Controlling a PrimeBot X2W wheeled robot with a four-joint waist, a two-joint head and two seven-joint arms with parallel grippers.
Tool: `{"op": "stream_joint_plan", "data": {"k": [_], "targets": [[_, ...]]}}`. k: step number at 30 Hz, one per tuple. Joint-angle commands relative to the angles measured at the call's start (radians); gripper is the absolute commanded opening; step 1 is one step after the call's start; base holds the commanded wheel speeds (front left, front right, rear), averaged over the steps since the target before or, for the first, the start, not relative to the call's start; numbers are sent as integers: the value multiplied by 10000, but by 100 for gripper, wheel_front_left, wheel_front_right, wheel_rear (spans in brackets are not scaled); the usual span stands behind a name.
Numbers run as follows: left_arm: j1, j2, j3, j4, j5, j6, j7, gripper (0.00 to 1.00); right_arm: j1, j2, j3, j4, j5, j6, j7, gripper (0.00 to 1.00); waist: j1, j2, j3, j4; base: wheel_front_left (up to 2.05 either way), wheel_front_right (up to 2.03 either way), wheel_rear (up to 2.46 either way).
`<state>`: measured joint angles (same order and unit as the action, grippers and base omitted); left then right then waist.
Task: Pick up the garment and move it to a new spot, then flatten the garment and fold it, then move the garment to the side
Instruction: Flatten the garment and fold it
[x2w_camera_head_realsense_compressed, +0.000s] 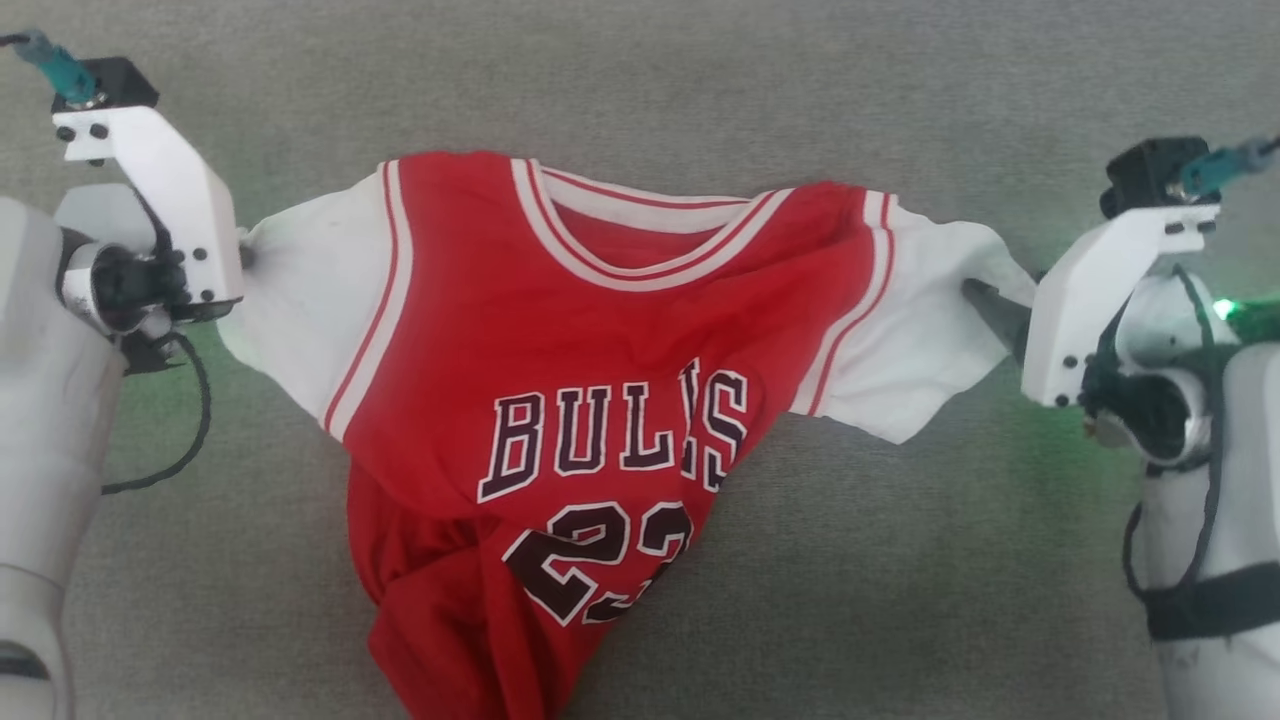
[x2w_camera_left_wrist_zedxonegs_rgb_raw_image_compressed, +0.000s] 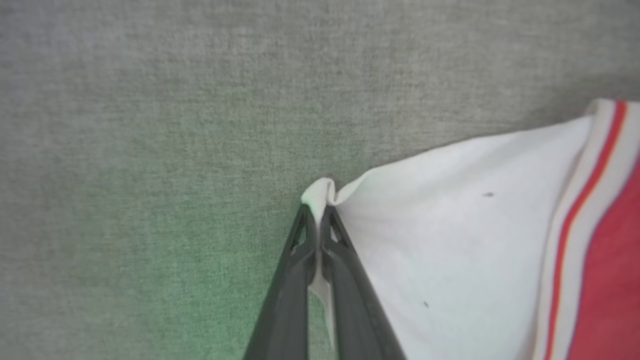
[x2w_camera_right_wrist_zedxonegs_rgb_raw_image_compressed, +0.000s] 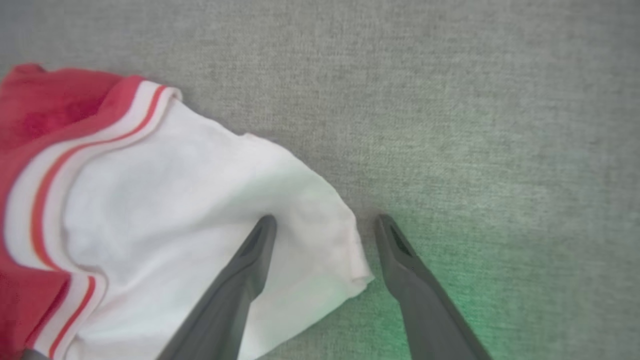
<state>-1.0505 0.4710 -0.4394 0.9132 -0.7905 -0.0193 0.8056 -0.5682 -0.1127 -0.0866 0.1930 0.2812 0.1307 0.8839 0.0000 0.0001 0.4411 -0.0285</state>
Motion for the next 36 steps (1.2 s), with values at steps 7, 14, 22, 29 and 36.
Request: {"op": "stream_joint_plan", "data": {"k": [7, 14, 22, 29, 36], "targets": [[-71, -548, -147, 650, 45, -104, -498, 0, -358, -39, 157, 1093, -79, 3, 780, 0, 0, -1, -75, 382, 0, 0, 0], [-612, -630, -208, 956, 141, -278, -875, 0, -1043, -128, -339, 851, 172, 3, 413, 0, 0, -1, -1242, 525, 0, 0, 0], [-1105, -656, -214, 928, 200, -310, -1225, 0, -1864, -10, -793, 743, 496, 3, -132, 0, 0, -1, -2518, 564, 0, 0, 0], [-1691, -568, -185, 599, 249, -383, -1564, 0, -2759, -100, -612, 995, 346, 3, -965, 0, 0, -1, -3642, 546, 0, 0, 0], [-2110, -445, -235, 171, 315, -361, -1595, 0, -3615, -236, -353, 1693, 389, 3, -1741, 0, 0, -1, -4215, 527, 0, 0, 0]]}}
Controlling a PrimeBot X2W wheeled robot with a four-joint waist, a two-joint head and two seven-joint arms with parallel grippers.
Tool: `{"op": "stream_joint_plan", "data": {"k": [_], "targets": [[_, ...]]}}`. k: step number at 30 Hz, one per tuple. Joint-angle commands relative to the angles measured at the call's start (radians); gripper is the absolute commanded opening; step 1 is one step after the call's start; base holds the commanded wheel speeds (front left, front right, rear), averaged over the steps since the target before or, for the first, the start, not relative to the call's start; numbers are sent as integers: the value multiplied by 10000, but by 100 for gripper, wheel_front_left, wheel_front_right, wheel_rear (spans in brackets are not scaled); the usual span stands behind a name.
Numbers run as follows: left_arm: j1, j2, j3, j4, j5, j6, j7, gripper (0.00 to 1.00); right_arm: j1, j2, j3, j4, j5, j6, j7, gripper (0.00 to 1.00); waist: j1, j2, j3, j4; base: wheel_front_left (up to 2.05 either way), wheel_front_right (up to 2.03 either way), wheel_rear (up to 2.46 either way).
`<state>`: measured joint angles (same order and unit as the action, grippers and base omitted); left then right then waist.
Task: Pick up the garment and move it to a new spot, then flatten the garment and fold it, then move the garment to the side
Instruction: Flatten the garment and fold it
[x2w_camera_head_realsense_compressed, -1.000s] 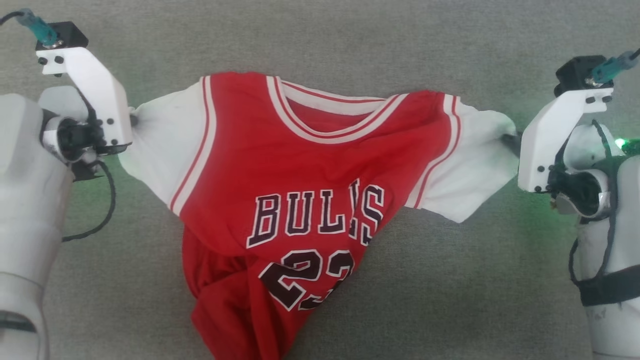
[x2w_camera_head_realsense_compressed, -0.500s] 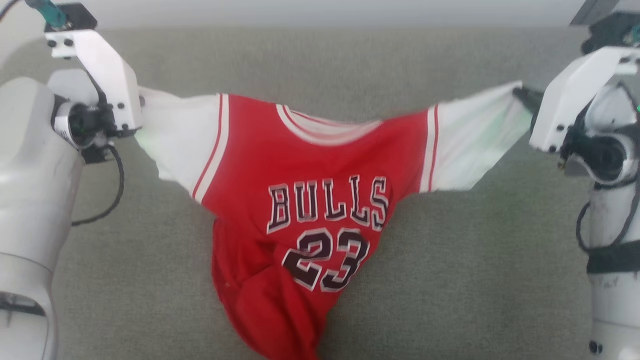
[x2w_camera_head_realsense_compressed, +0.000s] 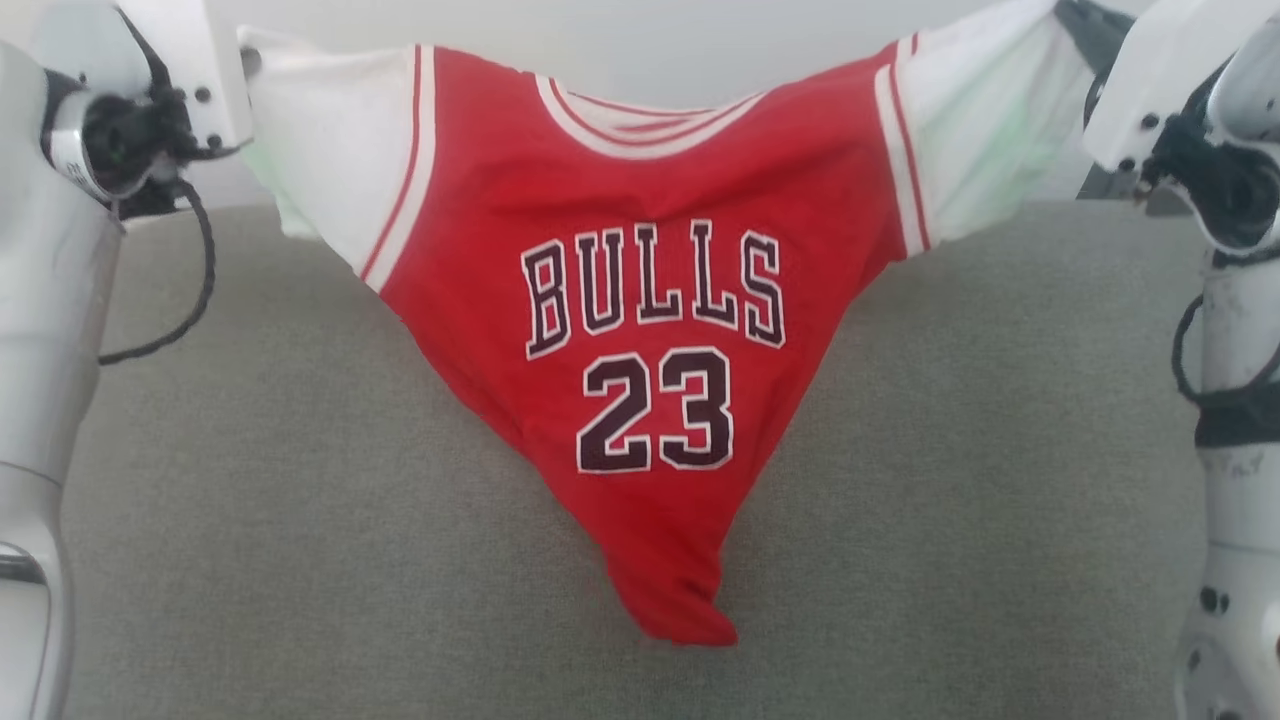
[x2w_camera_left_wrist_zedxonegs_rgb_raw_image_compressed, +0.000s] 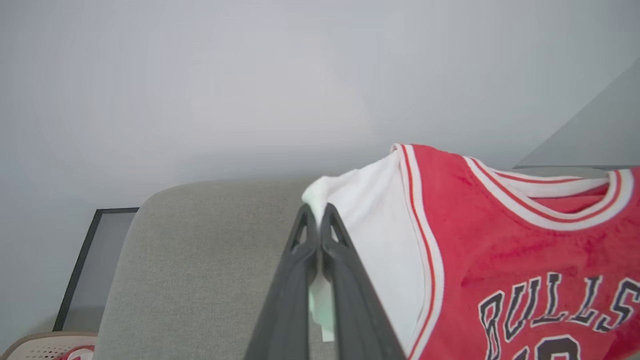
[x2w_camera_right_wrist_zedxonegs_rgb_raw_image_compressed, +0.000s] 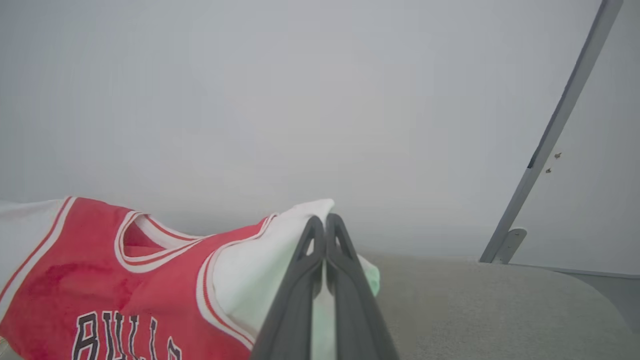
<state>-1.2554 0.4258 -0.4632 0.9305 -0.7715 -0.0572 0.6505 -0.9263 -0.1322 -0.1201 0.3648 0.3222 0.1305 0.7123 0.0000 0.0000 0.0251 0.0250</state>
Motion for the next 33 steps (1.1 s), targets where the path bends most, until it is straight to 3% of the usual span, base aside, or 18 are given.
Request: {"op": "stream_joint_plan", "data": {"k": [1, 8, 16, 23, 24, 33], "targets": [[-92, -4, 10, -49, 116, 41, -44, 0, -178, -86, 69, 133, -48, 5, -176, 0, 0, 0, -80, -8, 0, 0, 0], [-366, 54, 26, -294, 124, 65, -470, 0, -1103, -306, 611, 1381, -160, 5, -1107, 0, 0, 0, -10, -74, 0, 0, 0], [-1109, 116, 175, -158, 377, 268, -1678, 0, -2543, -563, 1606, 2813, -270, 5, -2455, 0, 0, 0, 805, -288, 0, 0, 0], [-2727, 81, 211, -31, 997, 347, -3780, 0, -4480, -953, 2375, 4034, -1083, 3, -5283, 0, 0, 0, 2217, -398, 0, 0, 0], [-2727, 81, 211, -31, 997, 347, -3780, 0, -4480, -953, 2375, 4034, -1083, 3, -5283, 0, 0, 0, 2217, -398, 0, 0, 0], [-4547, -212, 159, 314, 1721, 36, -7320, 0, -6597, -1294, 2533, 5679, -3398, 3, -9281, 0, 0, 0, 3566, -378, 0, 0, 0]]}}
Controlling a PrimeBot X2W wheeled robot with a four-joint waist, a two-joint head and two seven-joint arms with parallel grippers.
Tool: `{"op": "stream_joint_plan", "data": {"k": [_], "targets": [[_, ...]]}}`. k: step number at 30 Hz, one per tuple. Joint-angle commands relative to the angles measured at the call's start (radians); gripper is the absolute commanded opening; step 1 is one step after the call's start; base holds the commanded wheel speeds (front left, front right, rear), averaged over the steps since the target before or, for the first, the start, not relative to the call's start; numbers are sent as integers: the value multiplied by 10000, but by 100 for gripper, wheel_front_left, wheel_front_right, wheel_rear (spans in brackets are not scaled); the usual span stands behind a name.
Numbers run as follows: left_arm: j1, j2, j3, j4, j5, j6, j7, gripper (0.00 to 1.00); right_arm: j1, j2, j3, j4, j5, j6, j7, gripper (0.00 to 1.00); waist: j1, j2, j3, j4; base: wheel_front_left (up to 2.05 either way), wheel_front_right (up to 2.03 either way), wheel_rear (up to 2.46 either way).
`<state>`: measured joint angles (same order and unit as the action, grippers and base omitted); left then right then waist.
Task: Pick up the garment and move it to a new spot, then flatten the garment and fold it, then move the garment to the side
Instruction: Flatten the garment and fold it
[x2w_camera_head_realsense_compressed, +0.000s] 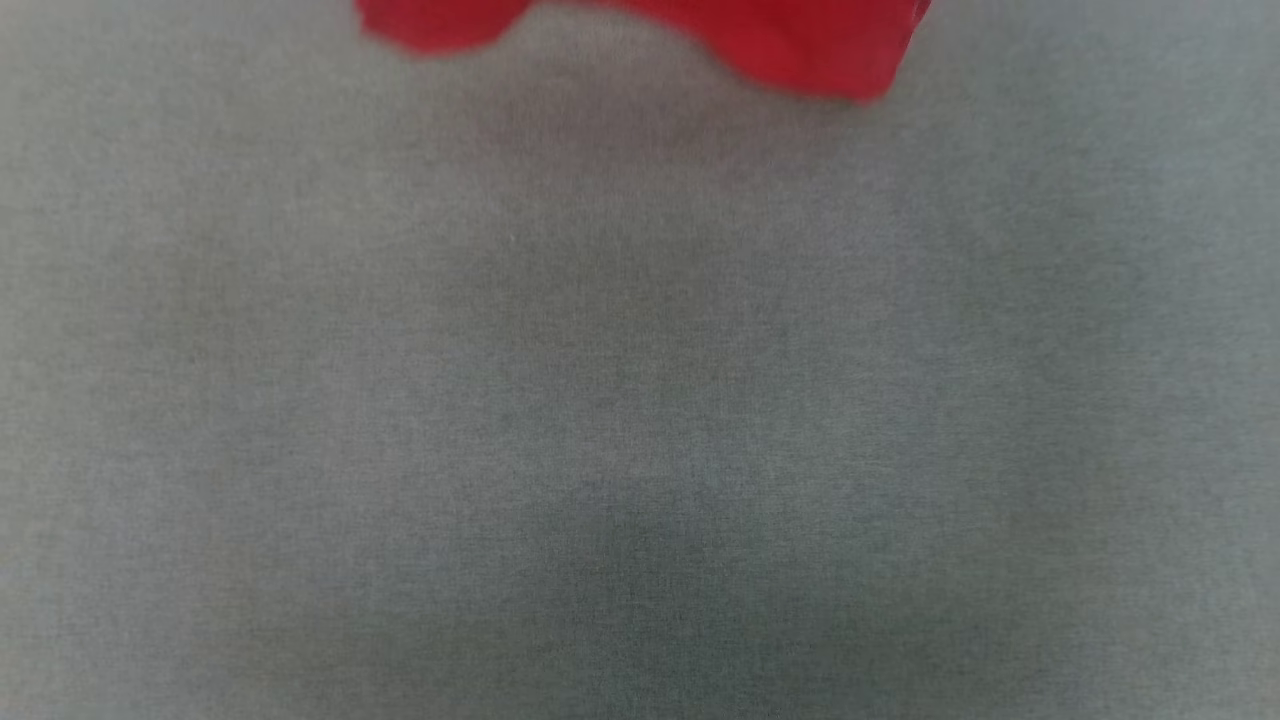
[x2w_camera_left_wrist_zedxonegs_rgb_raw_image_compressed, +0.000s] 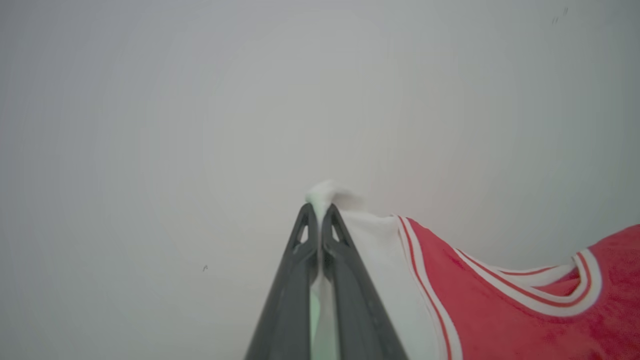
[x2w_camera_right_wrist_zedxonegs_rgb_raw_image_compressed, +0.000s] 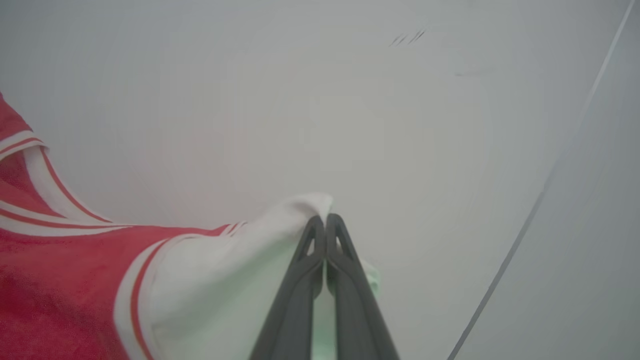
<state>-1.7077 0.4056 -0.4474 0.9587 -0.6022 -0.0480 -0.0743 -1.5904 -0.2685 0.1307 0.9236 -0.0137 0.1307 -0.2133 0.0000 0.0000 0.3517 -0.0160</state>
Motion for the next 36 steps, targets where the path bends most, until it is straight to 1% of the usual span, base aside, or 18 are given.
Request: {"op": "stream_joint_plan", "data": {"k": [1, 3, 4, 5, 6, 10, 12, 13, 15, 19, 21, 23, 24, 27, 31, 33, 34, 36], "targets": [[-122, -89, 71, 127, -46, -119, -413, 0, -23, 81, 2, 220, -299, 1, -211, 0, 0, 0, 376, 54, 0, 0, 0], [-34, -130, -52, 330, 77, -313, -1004, 0, 15, 128, -11, 499, -708, 1, -388, 0, 0, 0, 436, 90, 0, 0, 0], [123, -199, -91, 497, 21, -411, -1123, 0, 156, 224, -16, 693, -723, 1, -455, 0, 0, 0, 423, 101, 0, 0, 0], [469, -326, -314, 771, 11, -620, -1218, 0, 378, 251, -68, 1047, -601, 0, -483, 0, 0, 0, 348, 170, 0, 0, 0], [635, -401, -424, 870, -43, -695, -1252, 0, 568, 297, -81, 1222, -450, 0, -501, 0, 0, 0, 281, 220, 0, 0, 0], [1655, -618, -870, 1181, -579, -807, -520, 0, 1509, 526, 215, 1943, 454, 1, -518, 0, 0, 0, -130, 378, 0, 0, 0], [2350, -659, -1200, 939, -1088, -819, 212, 0, 2018, 642, 657, 2223, 1023, 1, -454, 0, 0, 0, -383, 472, 0, 0, 0], [2644, -552, -1422, 675, -1290, -822, 516, 0, 2266, 659, 821, 2310, 1424, 1, -371, 0, 0, 0, -499, 511, 0, 0, 0], [3357, -326, -1707, 199, -1946, -815, 1117, 0, 2898, 727, 1543, 2282, 1998, 1, -79, 0, 0, 0, -773, 584, 0, 0, 0], [4831, 251, -2288, -872, -2943, -820, 2101, 0, 4219, 394, 2907, 1270, 3694, 1, 540, 0, 0, 0, -1264, 688, 0, 0, 0], [5512, 556, -2401, -1420, -3543, -819, 2508, 0, 4969, -54, 3629, 438, 4599, 1, 1004, 0, 0, 0, -1482, 711, 0, 0, 0], [6190, 989, -2644, -1979, -3775, -821, 2872, 0, 5736, -625, 4296, -603, 5497, 1, 1387, 0, 0, 0, -1693, 728, 0, 0, 0], [6564, 1074, -2736, -2319, -4062, -820, 3072, 0, 6148, -937, 4666, -1225, 5944, 1, 1546, 0, 0, 0, -1793, 763, 0, 0, 0], [7561, 1627, -2961, -3317, -4464, -820, 3433, 0, 7326, -2110, 5602, -3053, 7031, 1, 1858, 0, 0, 0, -2023, 806, 0, 0, 0], [8924, 2328, -3252, -4581, -4813, -815, 3863, 0, 8642, -3619, 6657, -5214, 7909, 1, 2273, 0, 0, 0, -2210, 811, 0, 0, 0], [9628, 2682, -3350, -5265, -5015, -600, 4102, 0, 9216, -4279, 6930, -6022, 8343, 1, 2495, 0, 0, 0, -2257, 795, 0, 0, 0], [9628, 2682, -3350, -5265, -5015, -600, 4102, 0, 9216, -4279, 6930, -6022, 8343, 1, 2495, 0, 0, 0, -2257, 795, 0, 0, 0], [10370, 3077, -3394, -5951, -5175, -295, 4316, 0, 9737, -4864, 7191, -6676, 8634, 1, 2759, 0, 0, 0, -2285, 767, 0, 0, 0]]}}
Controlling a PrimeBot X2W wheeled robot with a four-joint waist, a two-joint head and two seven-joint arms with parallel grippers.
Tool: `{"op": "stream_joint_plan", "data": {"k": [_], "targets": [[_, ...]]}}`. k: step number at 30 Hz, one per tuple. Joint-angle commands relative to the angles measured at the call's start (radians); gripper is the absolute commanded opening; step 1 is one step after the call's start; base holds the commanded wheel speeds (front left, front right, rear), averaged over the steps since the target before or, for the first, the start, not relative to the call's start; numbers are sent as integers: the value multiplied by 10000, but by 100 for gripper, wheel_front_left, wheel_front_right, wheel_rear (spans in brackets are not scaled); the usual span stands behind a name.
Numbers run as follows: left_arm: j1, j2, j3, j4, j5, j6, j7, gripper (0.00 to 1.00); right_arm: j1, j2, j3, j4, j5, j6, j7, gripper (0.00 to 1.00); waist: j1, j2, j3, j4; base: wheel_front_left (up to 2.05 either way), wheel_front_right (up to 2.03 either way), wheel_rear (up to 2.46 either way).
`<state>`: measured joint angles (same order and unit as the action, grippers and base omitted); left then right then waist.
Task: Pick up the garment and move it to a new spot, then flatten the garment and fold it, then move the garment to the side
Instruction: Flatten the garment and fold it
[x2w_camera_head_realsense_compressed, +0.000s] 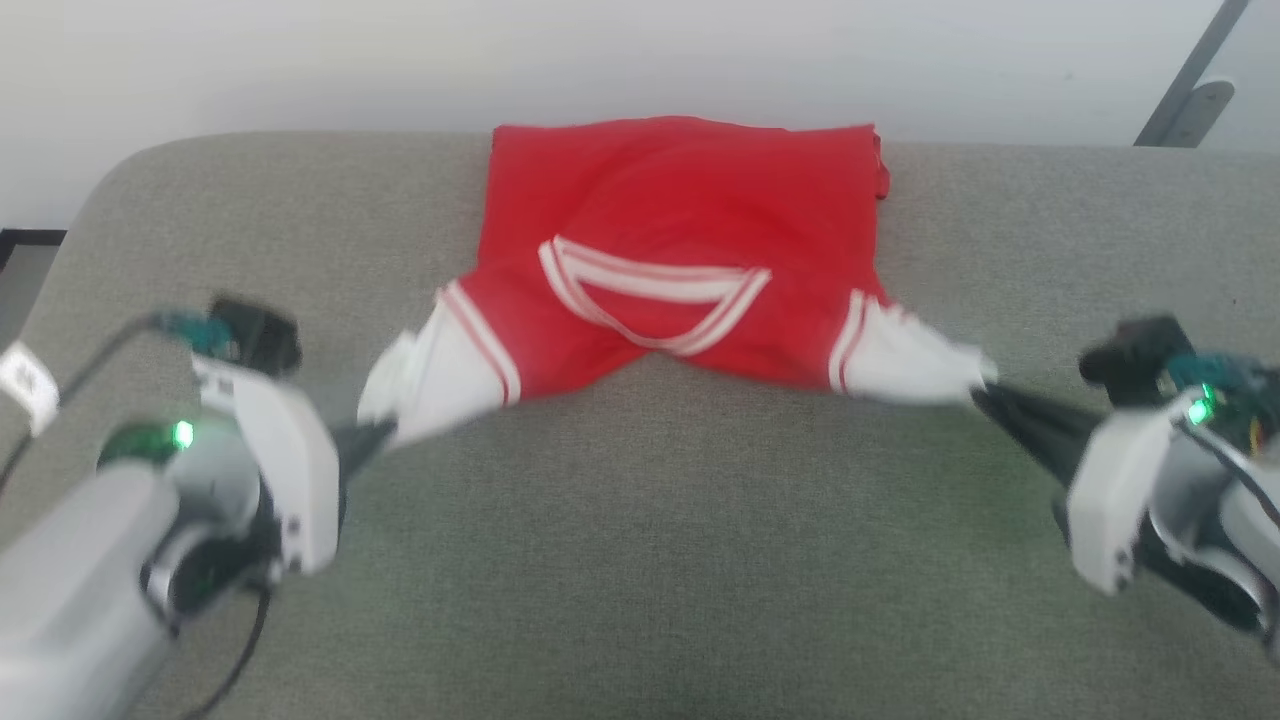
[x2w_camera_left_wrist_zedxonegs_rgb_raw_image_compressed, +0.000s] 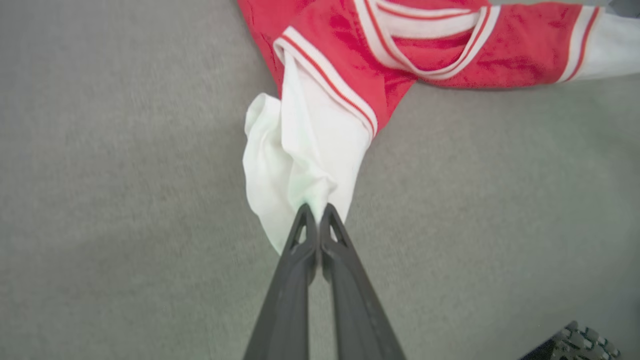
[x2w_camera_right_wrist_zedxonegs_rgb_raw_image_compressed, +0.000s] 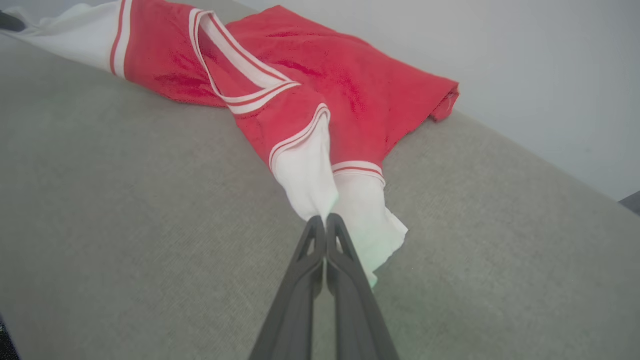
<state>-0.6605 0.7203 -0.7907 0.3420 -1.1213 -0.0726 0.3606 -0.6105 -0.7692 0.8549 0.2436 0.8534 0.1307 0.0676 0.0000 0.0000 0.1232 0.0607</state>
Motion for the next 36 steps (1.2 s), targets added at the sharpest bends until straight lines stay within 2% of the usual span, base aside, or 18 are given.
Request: {"op": "stream_joint_plan", "data": {"k": [1, 8, 14, 21, 28, 29, 30, 36], "targets": [[229, 145, 1, -137, -50, 96, 20, 0, 168, -95, 14, -128, 160, 1, 70, 0, 0, 0, 11, -16, 0, 0, 0], [2359, 1291, -150, -1856, -759, 1294, 535, 0, 1587, -1366, 396, -1559, 1482, 1, 1159, 0, 0, 0, 139, -50, 0, 0, 0], [3167, 1769, -368, -2597, -1068, 2151, 1202, 0, 2344, -2049, 817, -2434, 2467, 3, 2221, 0, 0, 0, 251, -24, 0, 0, 0], [3514, 1988, -530, -3001, -1325, 2757, 1774, 0, 2883, -2566, 1262, -3169, 3304, 3, 3180, 0, 0, 0, 393, -22, 0, 0, 0], [3394, 1906, -532, -3221, -1146, 2943, 1665, 0, 3014, -2299, 1048, -2789, 3372, 3, 3187, 0, 0, 0, 554, -80, 0, 0, 0], [3341, 1877, -490, -3240, -1134, 2975, 1590, 0, 2970, -2256, 918, -2646, 3294, 3, 3125, 22, 0, 0, 570, -88, 0, 0, 0], [3302, 1854, -468, -3269, -1080, 2956, 1537, 0, 2951, -2185, 757, -2465, 3344, 0, 3088, 100, 0, 0, 582, -101, 0, 0, 0], [3158, 1764, -494, -3423, -914, 2908, 1410, 0, 2596, -1861, -434, -2065, 3086, 3, 2855, 100, 0, 0, 685, -98, 0, 0, 0]]}}
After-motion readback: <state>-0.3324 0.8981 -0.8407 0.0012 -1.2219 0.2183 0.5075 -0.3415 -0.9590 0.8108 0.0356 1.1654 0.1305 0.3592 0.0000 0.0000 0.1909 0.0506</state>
